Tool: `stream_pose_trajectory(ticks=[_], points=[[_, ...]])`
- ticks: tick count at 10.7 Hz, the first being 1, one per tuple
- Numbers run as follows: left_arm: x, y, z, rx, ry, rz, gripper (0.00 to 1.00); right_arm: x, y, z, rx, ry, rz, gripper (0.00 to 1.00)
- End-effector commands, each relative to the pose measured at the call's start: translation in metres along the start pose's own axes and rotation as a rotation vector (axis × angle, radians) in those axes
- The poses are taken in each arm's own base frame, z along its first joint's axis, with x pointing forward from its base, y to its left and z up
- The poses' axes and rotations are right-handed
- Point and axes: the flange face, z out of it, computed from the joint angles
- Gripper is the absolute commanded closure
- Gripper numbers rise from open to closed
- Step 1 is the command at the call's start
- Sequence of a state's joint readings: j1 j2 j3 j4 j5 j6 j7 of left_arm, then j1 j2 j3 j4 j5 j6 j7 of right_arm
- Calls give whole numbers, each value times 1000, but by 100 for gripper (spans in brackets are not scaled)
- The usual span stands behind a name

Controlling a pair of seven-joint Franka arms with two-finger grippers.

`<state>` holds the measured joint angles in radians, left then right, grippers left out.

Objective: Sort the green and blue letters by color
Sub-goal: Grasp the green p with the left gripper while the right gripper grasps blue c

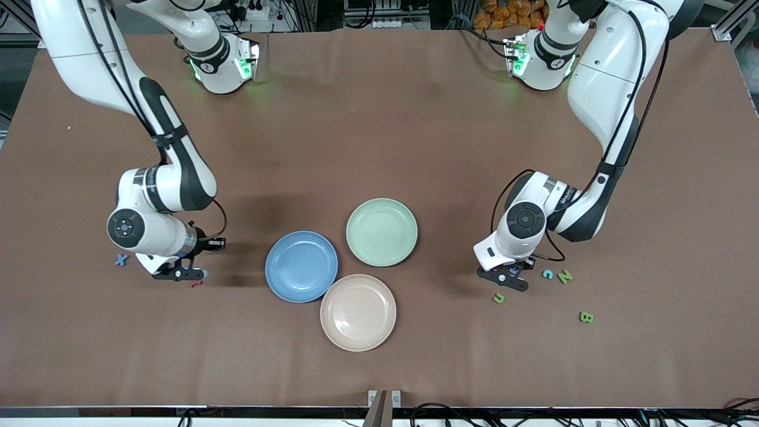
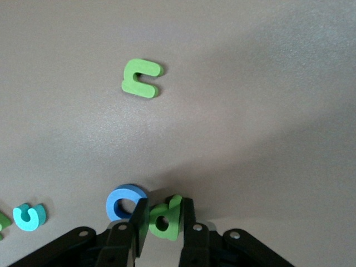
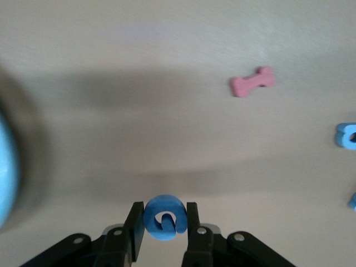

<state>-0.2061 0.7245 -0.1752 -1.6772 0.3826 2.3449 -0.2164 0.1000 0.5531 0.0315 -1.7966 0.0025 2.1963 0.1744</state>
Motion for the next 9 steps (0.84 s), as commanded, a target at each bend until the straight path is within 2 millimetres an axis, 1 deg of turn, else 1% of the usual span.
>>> stream_pose_trajectory(ticks=[1,3,4,5,6,8,9], points=[[2,2,13,20,-3,-6,71,6,-49,-31,15,27,94,100],[3,2,14,20,-2,-17,72,10,-82,-41,47,48,143,100],[3,3,16,19,-3,-21,72,12,-97,-46,119,39,176,100],[3,2,16,19,-3,-22,72,14,-104,-47,173,27,205,100],[3,3,17,19,-5,-22,73,14,-118,-47,206,23,213,100],[3,3,19,18,-8,-22,89,11,-152,-36,226,3,262,100],[3,4,19,18,-8,-20,99,10,-163,-35,229,14,297,98]])
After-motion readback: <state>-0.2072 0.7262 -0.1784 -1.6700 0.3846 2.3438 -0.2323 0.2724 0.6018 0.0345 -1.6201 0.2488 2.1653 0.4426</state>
